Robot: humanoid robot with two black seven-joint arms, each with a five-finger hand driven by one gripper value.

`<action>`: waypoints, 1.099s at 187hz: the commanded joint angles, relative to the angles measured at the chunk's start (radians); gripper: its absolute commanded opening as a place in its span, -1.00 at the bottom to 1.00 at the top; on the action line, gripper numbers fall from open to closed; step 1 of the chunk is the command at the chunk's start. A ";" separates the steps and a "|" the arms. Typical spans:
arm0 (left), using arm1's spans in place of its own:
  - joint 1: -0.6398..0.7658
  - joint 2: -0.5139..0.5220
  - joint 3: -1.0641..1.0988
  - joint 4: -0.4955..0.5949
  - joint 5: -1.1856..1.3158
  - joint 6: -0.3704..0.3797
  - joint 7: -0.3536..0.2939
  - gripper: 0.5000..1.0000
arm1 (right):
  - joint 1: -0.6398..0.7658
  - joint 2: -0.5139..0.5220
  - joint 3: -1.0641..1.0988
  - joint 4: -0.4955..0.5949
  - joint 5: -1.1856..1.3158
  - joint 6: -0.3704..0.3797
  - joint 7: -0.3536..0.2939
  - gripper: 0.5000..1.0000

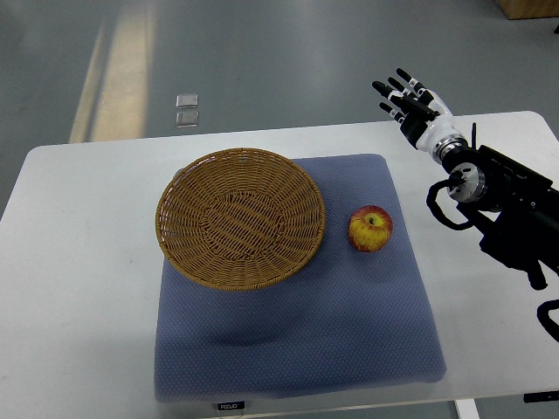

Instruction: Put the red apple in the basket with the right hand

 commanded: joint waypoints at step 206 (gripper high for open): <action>-0.002 0.000 0.000 0.020 0.000 0.014 -0.005 1.00 | 0.038 -0.023 0.006 -0.038 0.001 -0.023 0.001 0.69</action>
